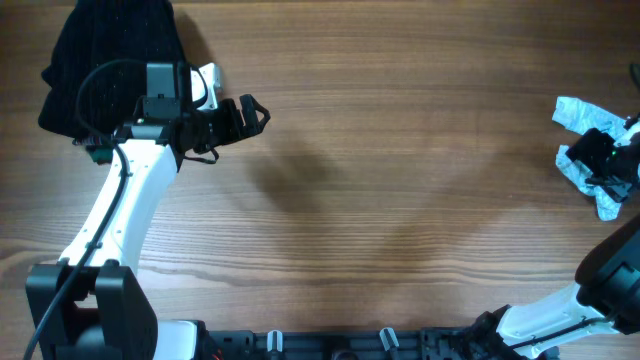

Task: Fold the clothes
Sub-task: 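Reach the right gripper to the light-blue striped shirt and grasp it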

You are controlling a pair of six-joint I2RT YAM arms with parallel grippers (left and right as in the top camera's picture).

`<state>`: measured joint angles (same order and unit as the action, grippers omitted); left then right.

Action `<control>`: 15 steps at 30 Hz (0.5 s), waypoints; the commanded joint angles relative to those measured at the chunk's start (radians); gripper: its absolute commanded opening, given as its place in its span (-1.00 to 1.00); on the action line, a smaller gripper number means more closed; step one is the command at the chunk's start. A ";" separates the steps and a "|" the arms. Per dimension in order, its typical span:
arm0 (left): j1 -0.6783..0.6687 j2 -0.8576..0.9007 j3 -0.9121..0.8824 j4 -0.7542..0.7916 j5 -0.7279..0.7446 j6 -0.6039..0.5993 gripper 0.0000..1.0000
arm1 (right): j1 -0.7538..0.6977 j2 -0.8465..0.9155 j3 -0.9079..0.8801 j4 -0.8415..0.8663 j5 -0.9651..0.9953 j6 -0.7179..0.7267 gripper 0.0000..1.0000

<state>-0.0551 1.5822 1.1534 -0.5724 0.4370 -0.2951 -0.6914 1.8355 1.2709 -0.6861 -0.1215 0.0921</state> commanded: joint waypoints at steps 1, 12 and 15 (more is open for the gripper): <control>0.000 0.005 0.020 0.012 0.016 -0.005 0.99 | -0.024 0.012 0.019 0.016 0.044 -0.040 0.74; -0.022 0.005 0.020 0.047 0.015 -0.005 1.00 | -0.044 0.014 0.014 0.030 0.140 -0.004 0.59; -0.034 0.005 0.020 0.066 0.015 -0.005 1.00 | -0.044 0.014 -0.008 0.031 0.140 -0.003 0.42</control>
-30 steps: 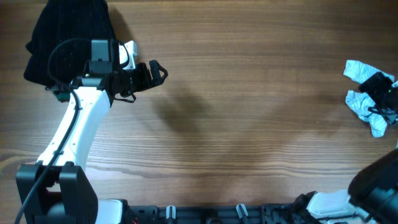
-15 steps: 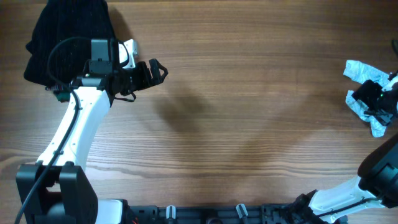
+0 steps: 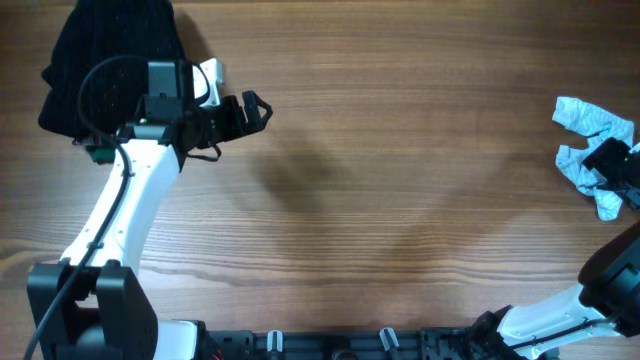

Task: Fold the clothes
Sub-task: 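Reach the right gripper to the light-blue striped shirt and grasp it, then lift the shirt with the right gripper and drag it to table center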

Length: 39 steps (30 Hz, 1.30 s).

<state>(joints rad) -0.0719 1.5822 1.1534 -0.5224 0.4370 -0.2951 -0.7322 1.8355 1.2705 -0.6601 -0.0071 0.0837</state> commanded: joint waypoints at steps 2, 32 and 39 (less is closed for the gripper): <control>-0.026 0.005 0.020 0.026 0.015 -0.005 0.99 | -0.002 0.016 -0.023 0.007 0.023 0.010 0.29; -0.031 0.005 0.020 0.037 -0.045 -0.005 0.99 | 0.011 0.135 -0.031 0.039 -0.045 0.024 0.11; -0.031 0.005 0.020 0.036 -0.045 -0.004 0.99 | 0.013 0.135 -0.031 0.039 -0.074 0.024 -0.15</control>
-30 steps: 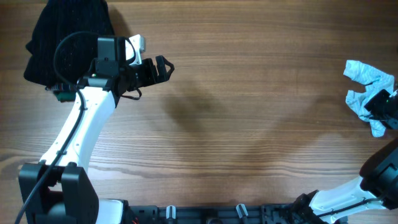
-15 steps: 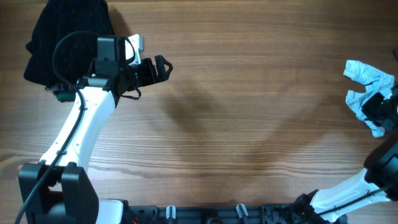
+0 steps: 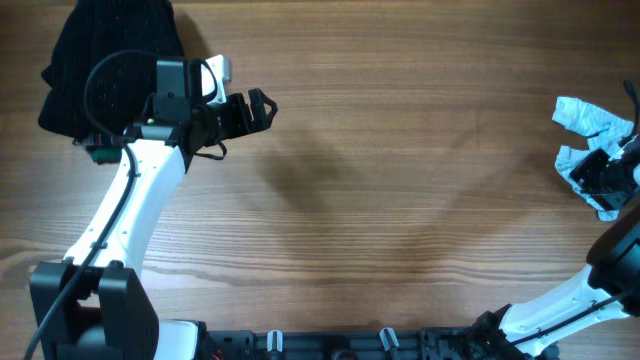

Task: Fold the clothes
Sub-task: 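Lift the shirt with the right gripper and drag it to table center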

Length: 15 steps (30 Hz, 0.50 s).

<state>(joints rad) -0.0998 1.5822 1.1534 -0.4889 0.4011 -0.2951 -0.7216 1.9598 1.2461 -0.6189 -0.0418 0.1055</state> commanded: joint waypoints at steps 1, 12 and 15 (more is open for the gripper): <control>-0.003 0.005 0.020 0.003 -0.010 -0.004 0.99 | 0.003 0.011 -0.006 -0.003 -0.043 0.003 -0.46; -0.003 0.005 0.020 0.004 -0.046 -0.005 0.99 | 0.112 -0.057 0.043 -0.061 -0.141 -0.002 -0.91; 0.000 0.005 0.020 0.004 -0.090 -0.005 0.99 | 0.206 -0.108 0.116 -0.114 -0.164 -0.026 -0.91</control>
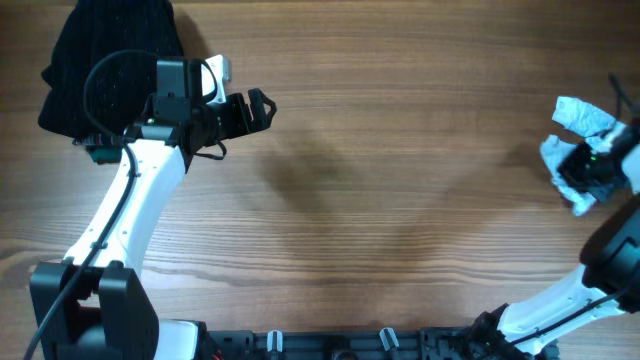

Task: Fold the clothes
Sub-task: 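Lift the shirt with the right gripper and drag it to table center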

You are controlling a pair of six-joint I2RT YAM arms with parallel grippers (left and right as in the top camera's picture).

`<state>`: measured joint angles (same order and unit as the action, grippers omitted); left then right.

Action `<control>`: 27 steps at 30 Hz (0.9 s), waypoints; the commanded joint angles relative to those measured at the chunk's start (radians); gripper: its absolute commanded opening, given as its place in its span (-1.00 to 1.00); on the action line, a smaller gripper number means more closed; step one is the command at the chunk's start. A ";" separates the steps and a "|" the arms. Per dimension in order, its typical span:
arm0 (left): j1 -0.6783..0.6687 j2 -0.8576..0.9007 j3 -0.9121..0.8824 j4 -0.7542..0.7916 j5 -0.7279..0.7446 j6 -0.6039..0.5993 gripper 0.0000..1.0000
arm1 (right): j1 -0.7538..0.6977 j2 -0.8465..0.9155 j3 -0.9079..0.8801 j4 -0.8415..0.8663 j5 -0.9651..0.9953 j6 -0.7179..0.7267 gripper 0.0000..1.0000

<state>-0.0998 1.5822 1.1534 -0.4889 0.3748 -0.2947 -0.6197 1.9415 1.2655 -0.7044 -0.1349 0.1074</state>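
Note:
A crumpled pale blue-white cloth (585, 117) lies at the table's right edge. My right gripper (572, 172) is at its lower left part and shut on it, with the fabric bunched around the fingers. A black garment (110, 50) lies in a heap at the far left corner. My left gripper (258, 108) hovers just right of that heap, pointing right. Its jaws are open and hold nothing.
Bare wooden table (400, 200) stretches between the two arms. The left arm's white link (120, 215) runs diagonally from the front left base up to the black garment. A dark rail (330, 345) lines the front edge.
The pale cloth and my right gripper have shifted a little to the left, and the cloth's lower part is gathered up at the fingers. The left arm has not moved.
At first my right gripper sat on the pale cloth at the right edge, and my left gripper was open beside the black heap. The right gripper then stood farther right, then back on the cloth's lower part. The left gripper crept slightly right. Now the cloth is drawn leftward.

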 commanded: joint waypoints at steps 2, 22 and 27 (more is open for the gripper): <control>0.005 0.005 0.020 0.004 -0.086 -0.005 1.00 | 0.180 -0.129 0.151 -0.062 -0.093 -0.034 -0.91; 0.132 0.005 0.020 -0.008 -0.095 -0.005 0.99 | 0.678 -0.294 0.435 -0.252 -0.330 0.023 -0.91; 0.132 0.005 0.020 0.007 -0.095 -0.005 0.99 | 0.777 -0.298 0.435 -0.319 -0.406 0.005 -0.91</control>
<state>0.0277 1.5822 1.1534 -0.4881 0.2852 -0.2951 0.0959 1.6585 1.6878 -1.0065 -0.4469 0.1188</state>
